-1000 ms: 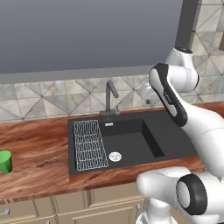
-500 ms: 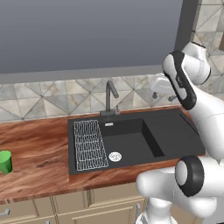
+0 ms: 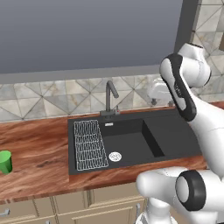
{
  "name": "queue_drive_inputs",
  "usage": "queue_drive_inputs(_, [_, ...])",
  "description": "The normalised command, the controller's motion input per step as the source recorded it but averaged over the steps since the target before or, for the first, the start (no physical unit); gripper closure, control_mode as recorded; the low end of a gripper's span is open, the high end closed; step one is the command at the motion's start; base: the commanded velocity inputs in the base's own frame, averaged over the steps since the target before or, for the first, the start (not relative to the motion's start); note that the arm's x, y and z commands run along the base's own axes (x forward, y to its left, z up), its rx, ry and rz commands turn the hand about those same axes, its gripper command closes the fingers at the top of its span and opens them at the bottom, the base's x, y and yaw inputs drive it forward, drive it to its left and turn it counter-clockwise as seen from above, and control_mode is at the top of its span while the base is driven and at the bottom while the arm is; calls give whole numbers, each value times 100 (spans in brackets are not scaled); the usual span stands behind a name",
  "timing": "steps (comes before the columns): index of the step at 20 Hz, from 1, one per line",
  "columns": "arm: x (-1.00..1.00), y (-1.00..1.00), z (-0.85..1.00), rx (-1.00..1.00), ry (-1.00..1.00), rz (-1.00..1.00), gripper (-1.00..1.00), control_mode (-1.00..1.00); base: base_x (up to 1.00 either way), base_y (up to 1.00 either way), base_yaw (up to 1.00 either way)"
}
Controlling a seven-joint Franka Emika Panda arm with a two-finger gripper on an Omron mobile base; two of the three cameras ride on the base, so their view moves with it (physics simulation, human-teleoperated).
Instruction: Move the cup from next to the sink to the open cabinet. Then, move the bowl with the tangerine to the fridge to clear the area for faucet cleaning.
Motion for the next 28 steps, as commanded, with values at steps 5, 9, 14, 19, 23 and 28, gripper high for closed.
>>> queue_drive_inputs(5, [-52, 9, -17, -4, 1, 3, -100, -100, 0, 0, 0])
queue_drive_inputs(9, [-22, -3, -8, 0, 1, -1, -100, 100, -75, -29, -7])
queue_drive_inputs(14, [0, 0, 0, 0, 0, 0, -100, 100, -77, -83, -18])
queue_drive_inputs(19, [0, 0, 0, 0, 0, 0, -100, 100, -12, -100, -19])
queue_drive_inputs(23, [0, 0, 0, 0, 0, 0, -100, 100, 9, -98, -6])
queue_drive_inputs(28, [0, 0, 0, 0, 0, 0, -100, 100, 37, -74, 0])
